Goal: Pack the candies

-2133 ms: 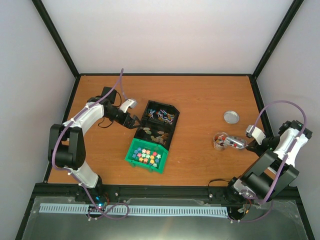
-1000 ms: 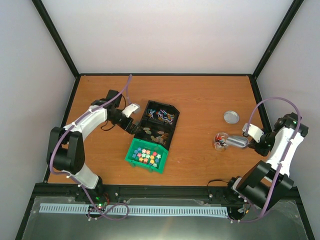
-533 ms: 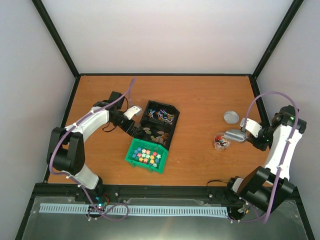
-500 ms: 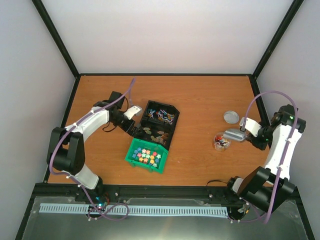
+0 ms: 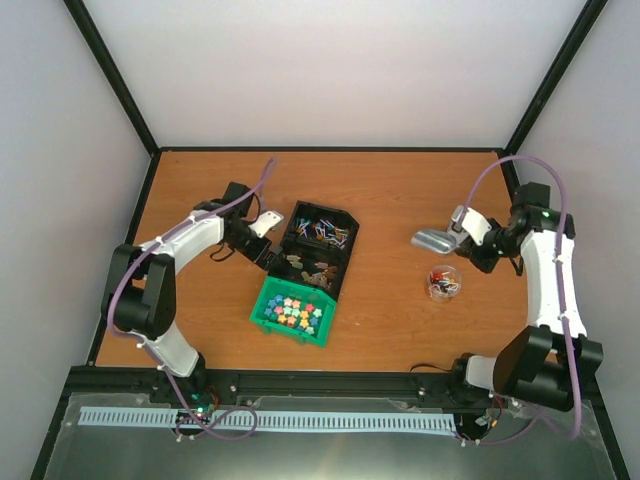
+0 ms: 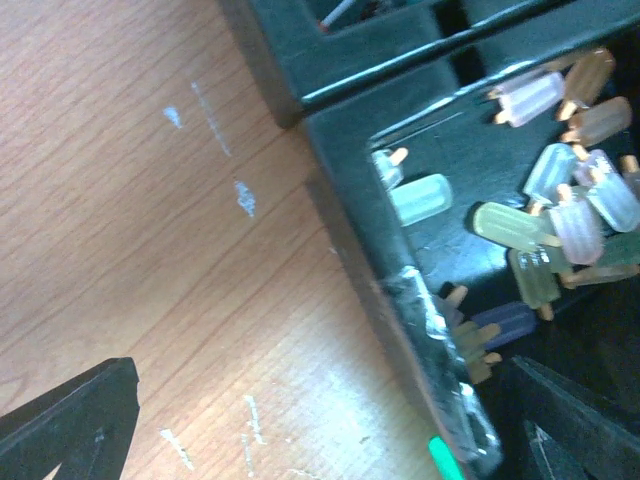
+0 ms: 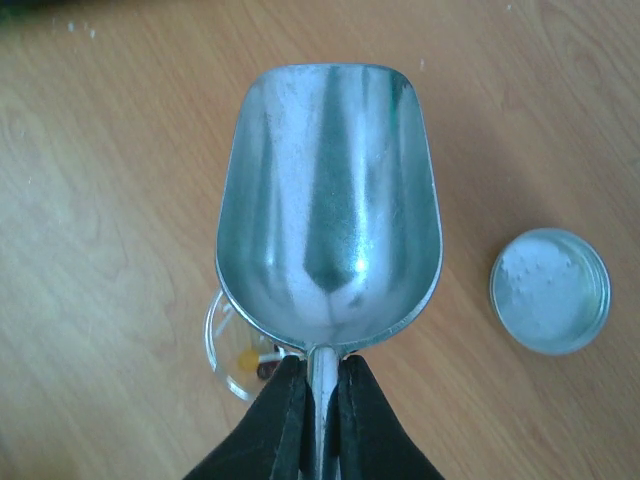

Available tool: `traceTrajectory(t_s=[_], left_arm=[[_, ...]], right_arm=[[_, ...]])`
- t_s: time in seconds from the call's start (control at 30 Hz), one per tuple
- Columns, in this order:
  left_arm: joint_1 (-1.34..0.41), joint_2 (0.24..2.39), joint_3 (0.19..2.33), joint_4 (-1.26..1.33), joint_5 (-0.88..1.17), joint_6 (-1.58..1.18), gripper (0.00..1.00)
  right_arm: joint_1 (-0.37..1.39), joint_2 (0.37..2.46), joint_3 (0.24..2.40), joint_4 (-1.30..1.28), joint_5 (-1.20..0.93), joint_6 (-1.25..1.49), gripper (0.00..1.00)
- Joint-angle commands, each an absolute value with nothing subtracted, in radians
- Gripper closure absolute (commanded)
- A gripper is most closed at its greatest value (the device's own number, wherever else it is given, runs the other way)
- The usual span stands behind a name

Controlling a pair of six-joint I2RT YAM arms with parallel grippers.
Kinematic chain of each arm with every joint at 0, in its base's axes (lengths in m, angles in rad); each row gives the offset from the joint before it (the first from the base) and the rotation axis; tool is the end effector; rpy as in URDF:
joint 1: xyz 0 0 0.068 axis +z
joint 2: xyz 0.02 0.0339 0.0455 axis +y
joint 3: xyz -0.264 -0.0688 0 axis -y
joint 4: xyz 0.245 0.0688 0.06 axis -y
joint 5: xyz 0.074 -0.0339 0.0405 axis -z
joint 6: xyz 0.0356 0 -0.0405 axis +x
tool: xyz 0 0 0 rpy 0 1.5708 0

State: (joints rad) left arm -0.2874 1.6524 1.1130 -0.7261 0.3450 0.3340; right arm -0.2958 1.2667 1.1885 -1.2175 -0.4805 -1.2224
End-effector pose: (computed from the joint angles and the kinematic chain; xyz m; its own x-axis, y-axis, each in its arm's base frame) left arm 0.2985 -0.1008 0.1997 -0.7447 0.5418 -0.3897 0.6440 0.7368 -0.2062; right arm 0.2139 -0.0480 0.3045 -0.4444 -0.7359 -0.5108 -0.8180 0.5658 -0.1035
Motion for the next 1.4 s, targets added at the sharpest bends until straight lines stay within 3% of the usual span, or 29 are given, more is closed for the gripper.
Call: traceTrajectory(t_s=[0.0, 0.73, 1.27, 1.37], left_arm=[[-0.290, 1.681, 1.167, -0.706, 0.262, 0.308, 0.00], [-0.093, 1.830, 1.313, -0.711, 0.264, 0.261, 0.00], [-0.088, 1.602, 1.271, -0.752, 0.458, 0.263, 0.00], [-0.088, 1.563, 1.261, -0.751, 0.502, 0.263, 0.00]], right_arm=[[-0.224, 1.318, 1.200, -1.075, -0.538, -1.015, 0.97], [-0.024, 1.738, 1.250, -0.649, -0.470, -0.646, 0.97], [0.045, 1.927, 1.318, -0.578, -0.467, -0.583, 0.96], [0.052, 1.927, 1.293, -0.563, -0.469, -0.584, 0.90]])
